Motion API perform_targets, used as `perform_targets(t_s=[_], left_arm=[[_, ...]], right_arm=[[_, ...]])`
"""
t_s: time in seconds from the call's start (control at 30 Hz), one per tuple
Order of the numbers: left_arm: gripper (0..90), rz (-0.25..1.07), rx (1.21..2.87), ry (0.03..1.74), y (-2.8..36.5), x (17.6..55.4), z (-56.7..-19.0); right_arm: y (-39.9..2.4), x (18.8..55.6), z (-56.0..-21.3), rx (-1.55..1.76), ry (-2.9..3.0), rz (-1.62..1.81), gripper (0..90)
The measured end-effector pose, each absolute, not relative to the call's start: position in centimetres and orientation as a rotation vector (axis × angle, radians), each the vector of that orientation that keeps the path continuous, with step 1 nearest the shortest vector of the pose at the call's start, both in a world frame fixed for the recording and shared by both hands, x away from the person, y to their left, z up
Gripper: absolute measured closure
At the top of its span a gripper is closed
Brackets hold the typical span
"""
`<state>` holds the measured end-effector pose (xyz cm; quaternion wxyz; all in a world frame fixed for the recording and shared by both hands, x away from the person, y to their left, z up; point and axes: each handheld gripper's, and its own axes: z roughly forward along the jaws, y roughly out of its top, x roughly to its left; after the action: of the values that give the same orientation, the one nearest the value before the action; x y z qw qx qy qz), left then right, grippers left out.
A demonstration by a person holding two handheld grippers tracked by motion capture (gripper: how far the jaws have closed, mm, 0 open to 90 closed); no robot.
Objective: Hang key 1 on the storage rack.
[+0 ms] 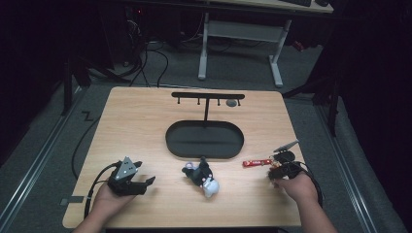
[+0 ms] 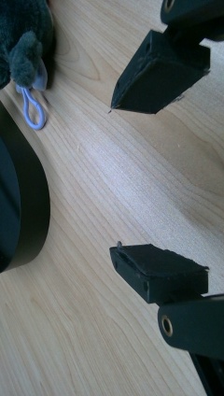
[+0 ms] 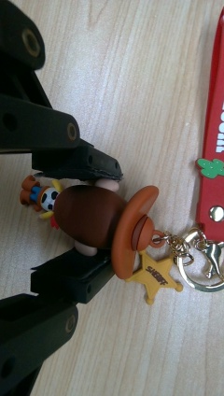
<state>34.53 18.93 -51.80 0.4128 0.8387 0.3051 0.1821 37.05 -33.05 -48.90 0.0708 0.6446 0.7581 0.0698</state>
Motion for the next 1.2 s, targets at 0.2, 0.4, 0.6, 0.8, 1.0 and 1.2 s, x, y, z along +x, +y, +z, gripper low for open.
perform_targets(t_s=[0.2,0.4,0.6,0.8,1.0,1.2], left_arm=[[24.5,0.457,2.112,0.766,18.9,34.5,-51.8],[24.5,0.456,2.114,0.770,18.9,34.5,-51.9],[24.6,0.451,2.122,0.765,18.8,34.5,-51.9],[24.6,0.450,2.114,0.766,18.9,34.6,-51.9],[24.6,0.449,2.115,0.764,18.9,34.5,-51.9],[24.6,0.446,2.119,0.762,18.8,34.5,-51.9]], right_arm=[[-33.0,37.1,-48.9,1.939,2.277,0.214,55.4],[-32.8,37.2,-48.5,1.936,2.293,0.216,56.0],[-32.5,37.2,-46.7,1.897,2.322,0.215,56.0],[-32.1,36.7,-44.6,1.868,2.353,0.203,56.1],[-31.6,36.4,-43.2,1.839,2.372,0.187,56.2],[-30.7,36.0,-41.1,1.800,2.387,0.226,56.2]])
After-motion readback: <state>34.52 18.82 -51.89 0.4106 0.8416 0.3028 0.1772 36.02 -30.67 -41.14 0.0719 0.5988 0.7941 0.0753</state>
